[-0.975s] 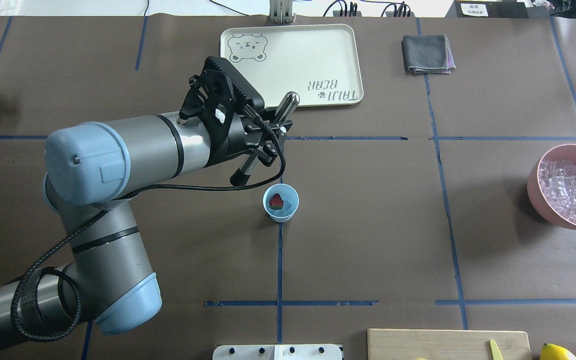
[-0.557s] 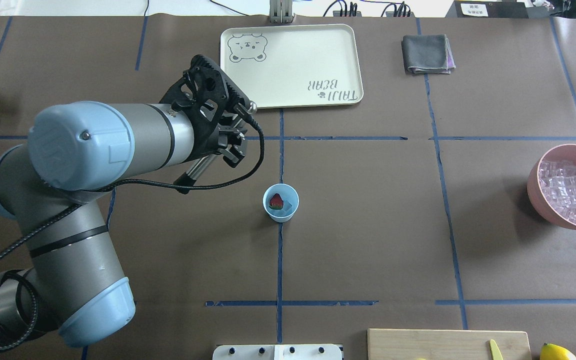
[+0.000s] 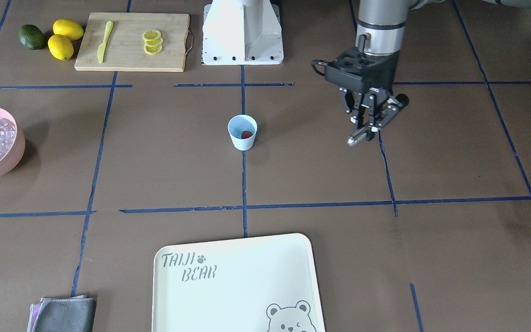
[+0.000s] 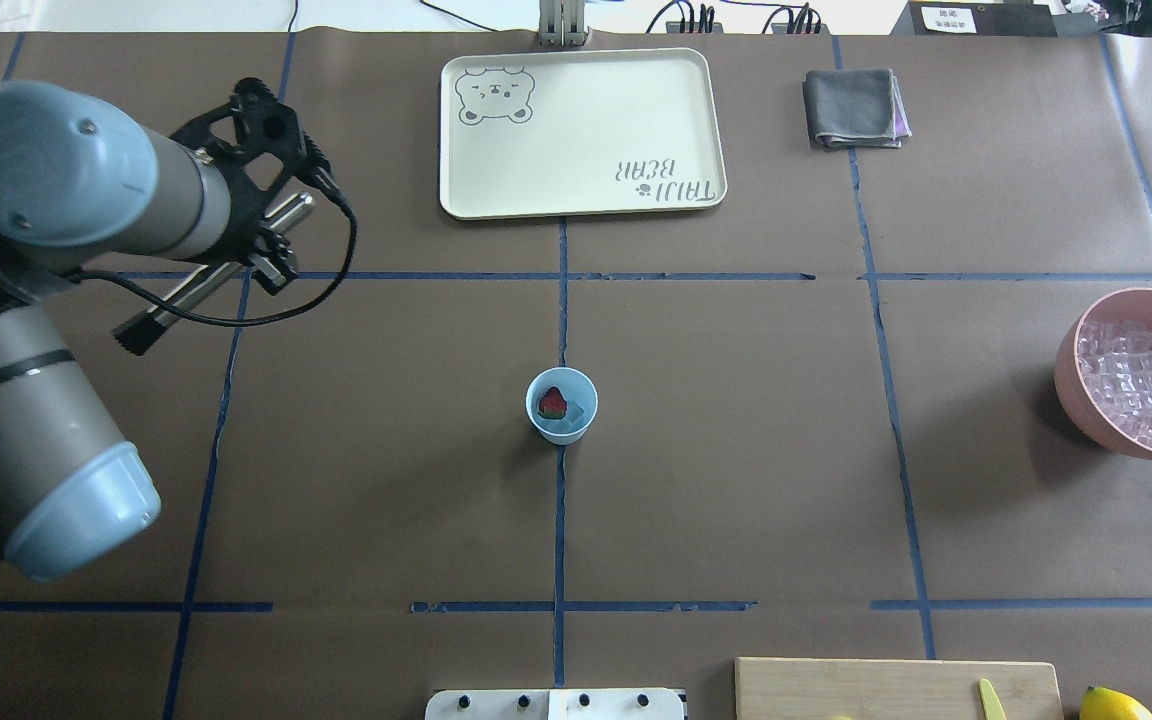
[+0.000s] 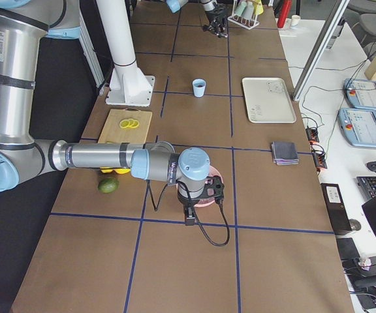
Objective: Mash ice and strawberries in cup
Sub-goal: 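Carry the muddler with the left gripper back to its spot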
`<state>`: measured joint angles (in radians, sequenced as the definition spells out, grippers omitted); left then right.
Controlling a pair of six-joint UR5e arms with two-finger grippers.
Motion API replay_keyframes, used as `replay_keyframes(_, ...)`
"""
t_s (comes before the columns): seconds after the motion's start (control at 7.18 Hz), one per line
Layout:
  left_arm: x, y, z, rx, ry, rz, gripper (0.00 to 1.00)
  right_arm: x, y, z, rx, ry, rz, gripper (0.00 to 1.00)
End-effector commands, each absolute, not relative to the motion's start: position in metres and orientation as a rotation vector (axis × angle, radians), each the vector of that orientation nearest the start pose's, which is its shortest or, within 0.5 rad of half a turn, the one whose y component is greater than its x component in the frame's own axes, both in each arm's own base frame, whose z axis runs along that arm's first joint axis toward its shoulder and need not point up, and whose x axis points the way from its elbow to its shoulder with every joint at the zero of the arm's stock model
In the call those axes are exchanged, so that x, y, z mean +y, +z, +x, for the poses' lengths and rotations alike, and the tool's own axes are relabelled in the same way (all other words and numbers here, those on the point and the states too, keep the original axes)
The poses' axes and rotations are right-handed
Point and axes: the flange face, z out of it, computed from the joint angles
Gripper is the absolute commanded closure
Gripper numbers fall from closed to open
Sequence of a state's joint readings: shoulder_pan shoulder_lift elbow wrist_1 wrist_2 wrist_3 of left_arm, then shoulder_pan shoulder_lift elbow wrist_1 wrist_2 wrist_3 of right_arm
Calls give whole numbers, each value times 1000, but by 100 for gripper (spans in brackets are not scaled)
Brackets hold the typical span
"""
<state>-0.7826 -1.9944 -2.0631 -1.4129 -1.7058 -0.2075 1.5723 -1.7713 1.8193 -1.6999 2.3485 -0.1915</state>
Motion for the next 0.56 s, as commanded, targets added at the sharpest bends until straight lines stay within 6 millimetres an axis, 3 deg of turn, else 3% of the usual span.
replay_keyframes(0.0,-518,333,205,564,440,371,95,-400,640,64,-782,-148,-5,0)
replay_keyframes(0.14,-540,375,167,577,356,282,96,-398,640,64,-782,-148,-5,0)
replay_keyframes(0.42,-575,460,115,567,205,132,97,-392,647,64,-780,-151,22,0)
